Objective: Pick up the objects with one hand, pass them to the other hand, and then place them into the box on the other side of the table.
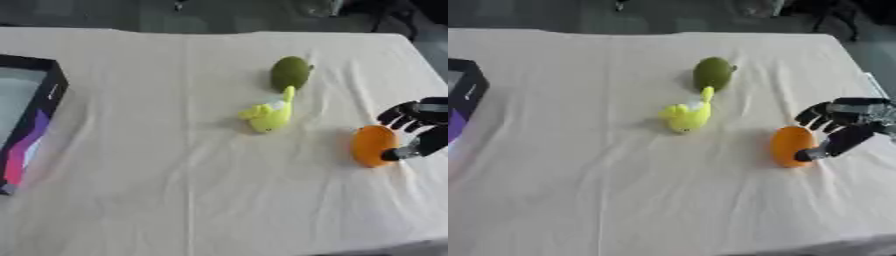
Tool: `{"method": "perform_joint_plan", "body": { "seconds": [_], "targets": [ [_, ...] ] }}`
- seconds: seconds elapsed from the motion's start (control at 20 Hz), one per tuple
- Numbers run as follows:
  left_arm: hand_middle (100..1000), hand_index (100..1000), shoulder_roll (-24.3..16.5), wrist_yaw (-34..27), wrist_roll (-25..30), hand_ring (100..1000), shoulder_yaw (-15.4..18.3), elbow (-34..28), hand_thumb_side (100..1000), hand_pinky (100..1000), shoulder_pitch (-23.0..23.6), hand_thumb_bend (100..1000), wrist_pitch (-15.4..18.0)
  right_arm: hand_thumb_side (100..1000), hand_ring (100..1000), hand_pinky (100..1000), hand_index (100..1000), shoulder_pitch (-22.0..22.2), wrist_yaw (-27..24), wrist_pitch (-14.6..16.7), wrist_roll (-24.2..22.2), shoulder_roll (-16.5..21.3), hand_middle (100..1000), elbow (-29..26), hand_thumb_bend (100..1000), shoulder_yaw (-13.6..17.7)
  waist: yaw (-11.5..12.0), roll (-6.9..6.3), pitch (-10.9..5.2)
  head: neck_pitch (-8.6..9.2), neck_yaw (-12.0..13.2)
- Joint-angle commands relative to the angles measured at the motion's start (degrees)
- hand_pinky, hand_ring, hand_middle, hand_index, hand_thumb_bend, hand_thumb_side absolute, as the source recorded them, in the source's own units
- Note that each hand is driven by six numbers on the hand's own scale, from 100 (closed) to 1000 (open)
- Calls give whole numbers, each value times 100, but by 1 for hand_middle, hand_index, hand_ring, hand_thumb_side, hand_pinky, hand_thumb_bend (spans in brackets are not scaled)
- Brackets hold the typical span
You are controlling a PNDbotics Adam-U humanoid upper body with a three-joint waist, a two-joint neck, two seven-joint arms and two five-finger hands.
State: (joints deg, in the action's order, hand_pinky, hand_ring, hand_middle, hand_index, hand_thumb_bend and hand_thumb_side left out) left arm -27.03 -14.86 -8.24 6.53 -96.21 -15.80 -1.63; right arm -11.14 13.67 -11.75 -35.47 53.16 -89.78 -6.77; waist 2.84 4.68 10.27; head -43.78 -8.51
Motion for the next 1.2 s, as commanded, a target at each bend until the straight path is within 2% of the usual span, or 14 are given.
{"method": "perform_joint_plan", "body": {
  "seconds": [0.05,0.5,0.6,0.85,0.95,1.05,1.2],
  "targets": [
    [754,794,-55,2,7,746,34,-134,576,832,-33,677,-5,346,879,873,901,-79,196,-23,101,95,851,109,591,45,2,-94,20,-34,-34],
    [755,793,-27,10,24,748,32,-137,577,831,-12,676,-11,325,865,867,874,-100,337,-10,169,43,827,249,566,13,12,-102,59,-34,-36],
    [755,793,-27,10,25,750,31,-137,577,831,-11,676,-12,262,841,859,810,-100,318,-21,205,50,772,223,515,19,13,-98,61,-34,-30],
    [756,793,-22,9,28,750,26,-138,578,831,-16,674,-14,113,775,834,681,-110,5,-53,464,25,634,34,460,53,19,-91,53,-34,-1],
    [756,793,-17,7,30,750,22,-140,578,831,-19,673,-15,100,739,820,595,-115,-207,-100,680,1,551,-57,396,62,25,-90,50,-34,11],
    [756,793,-12,6,31,751,20,-139,579,831,-15,672,-18,100,706,808,526,-105,-460,-182,958,-25,482,-142,387,55,31,-88,48,-34,22],
    [756,793,-13,7,33,751,17,-141,579,831,-12,670,-19,100,681,797,488,-87,-729,-302,1307,-42,443,-291,368,25,42,-82,41,-34,41]
  ]
}}
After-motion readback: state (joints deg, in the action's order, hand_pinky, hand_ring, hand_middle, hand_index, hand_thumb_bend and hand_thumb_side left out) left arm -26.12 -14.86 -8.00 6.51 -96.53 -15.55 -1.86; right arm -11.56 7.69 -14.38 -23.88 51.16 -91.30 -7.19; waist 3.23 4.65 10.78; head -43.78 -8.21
